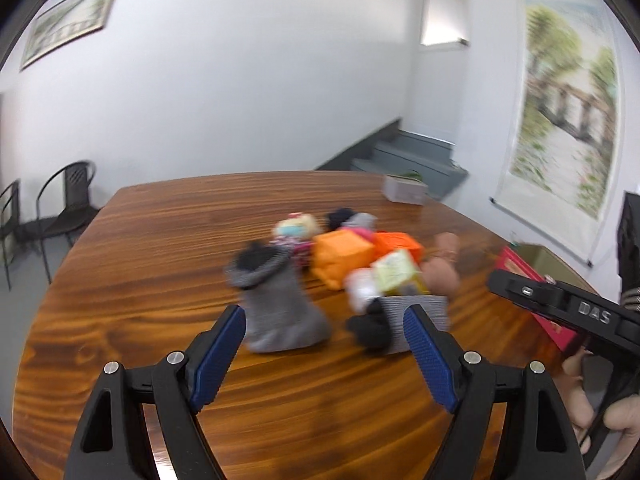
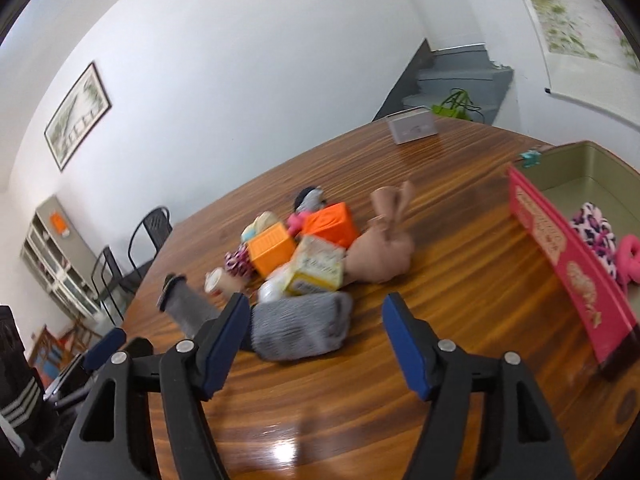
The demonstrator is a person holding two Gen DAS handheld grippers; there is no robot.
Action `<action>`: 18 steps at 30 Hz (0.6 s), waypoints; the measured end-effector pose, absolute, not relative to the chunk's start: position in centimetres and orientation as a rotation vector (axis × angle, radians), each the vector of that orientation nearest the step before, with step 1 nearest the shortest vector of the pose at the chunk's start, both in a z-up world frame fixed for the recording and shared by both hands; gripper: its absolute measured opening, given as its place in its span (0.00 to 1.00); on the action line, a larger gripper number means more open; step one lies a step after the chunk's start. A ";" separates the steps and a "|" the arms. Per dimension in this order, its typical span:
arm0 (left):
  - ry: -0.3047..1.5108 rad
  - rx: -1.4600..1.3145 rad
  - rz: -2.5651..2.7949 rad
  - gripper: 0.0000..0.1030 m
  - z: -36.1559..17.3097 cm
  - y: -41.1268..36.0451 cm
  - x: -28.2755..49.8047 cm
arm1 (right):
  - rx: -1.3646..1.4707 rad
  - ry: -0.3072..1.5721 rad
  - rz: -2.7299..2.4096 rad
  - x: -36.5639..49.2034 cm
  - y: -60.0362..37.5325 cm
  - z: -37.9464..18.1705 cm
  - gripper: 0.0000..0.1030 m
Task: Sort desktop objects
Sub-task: 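Return both grippers to the pile of toys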
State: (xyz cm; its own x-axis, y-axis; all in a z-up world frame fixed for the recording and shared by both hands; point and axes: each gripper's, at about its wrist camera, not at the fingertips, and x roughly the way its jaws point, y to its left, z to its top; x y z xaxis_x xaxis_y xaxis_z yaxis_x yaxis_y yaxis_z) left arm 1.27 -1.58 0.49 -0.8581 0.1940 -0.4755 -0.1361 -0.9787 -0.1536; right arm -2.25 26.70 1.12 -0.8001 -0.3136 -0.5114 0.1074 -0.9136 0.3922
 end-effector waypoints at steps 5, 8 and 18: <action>-0.222 -0.773 2.916 0.80 -0.3 -3.9 1.4 | 0.893 -0.474 -2.745 -1.8 24.7 1.2 0.75; -0.240 -0.764 2.948 0.80 -0.7 -5.1 1.6 | 0.909 -0.453 -2.750 -1.6 23.6 1.2 0.76; -0.310 -0.836 2.912 0.80 -1.1 -5.5 0.1 | 0.944 -0.475 -2.767 -1.1 24.5 0.3 0.76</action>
